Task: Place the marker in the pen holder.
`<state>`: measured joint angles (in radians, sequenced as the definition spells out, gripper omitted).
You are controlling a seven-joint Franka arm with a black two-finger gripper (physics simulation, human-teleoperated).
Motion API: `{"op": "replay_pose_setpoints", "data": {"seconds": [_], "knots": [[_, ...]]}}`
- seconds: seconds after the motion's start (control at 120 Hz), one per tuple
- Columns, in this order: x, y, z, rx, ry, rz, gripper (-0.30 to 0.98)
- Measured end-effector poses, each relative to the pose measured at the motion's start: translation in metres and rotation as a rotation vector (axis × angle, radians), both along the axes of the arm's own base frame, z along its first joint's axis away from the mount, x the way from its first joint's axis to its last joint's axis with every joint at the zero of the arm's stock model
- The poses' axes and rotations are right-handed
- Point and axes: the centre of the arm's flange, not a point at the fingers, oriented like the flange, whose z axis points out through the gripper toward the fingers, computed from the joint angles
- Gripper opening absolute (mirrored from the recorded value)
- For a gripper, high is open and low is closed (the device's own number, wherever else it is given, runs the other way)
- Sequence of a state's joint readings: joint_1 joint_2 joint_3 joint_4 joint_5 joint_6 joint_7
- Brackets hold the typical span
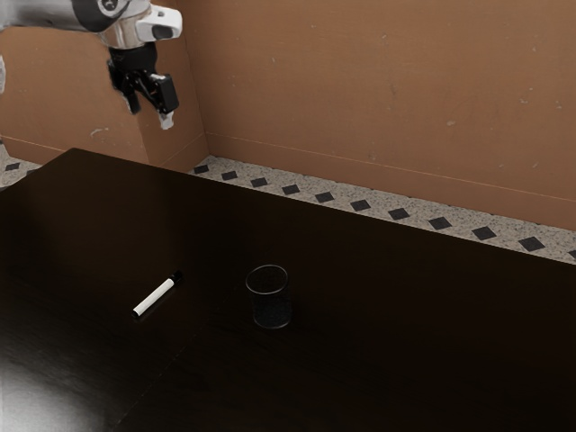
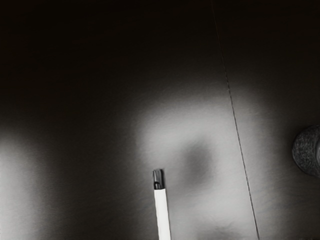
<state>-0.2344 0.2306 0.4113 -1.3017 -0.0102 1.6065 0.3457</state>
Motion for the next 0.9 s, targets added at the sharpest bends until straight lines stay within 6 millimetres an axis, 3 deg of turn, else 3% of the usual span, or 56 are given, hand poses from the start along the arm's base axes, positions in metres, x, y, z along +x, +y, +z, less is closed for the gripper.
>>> {"op": "replay_pose_setpoints", "data": {"seconds": [0.092, 0.142, 0.183, 0.217, 0.275, 0.375, 0.475, 0.658, 0.9], "knots": [[0.002, -0.012, -0.012, 0.003, 0.024, -0.018, 0.67], [-0.023, -0.023, -0.027, -0.02, 0.071, -0.045, 0.67], [-0.044, -0.008, -0.034, -0.039, 0.09, -0.023, 0.67], [-0.047, 0.011, -0.049, -0.046, 0.111, 0.013, 0.67], [-0.048, 0.039, -0.104, -0.072, 0.175, 0.076, 0.63], [-0.078, 0.055, -0.215, -0.123, 0.284, 0.123, 0.38], [-0.11, 0.076, -0.28, -0.133, 0.304, 0.169, 0.22], [-0.079, 0.06, -0.306, -0.123, 0.184, 0.174, 0.09], [-0.06, 0.029, -0.332, -0.141, 0.128, 0.23, 0.05]]}}
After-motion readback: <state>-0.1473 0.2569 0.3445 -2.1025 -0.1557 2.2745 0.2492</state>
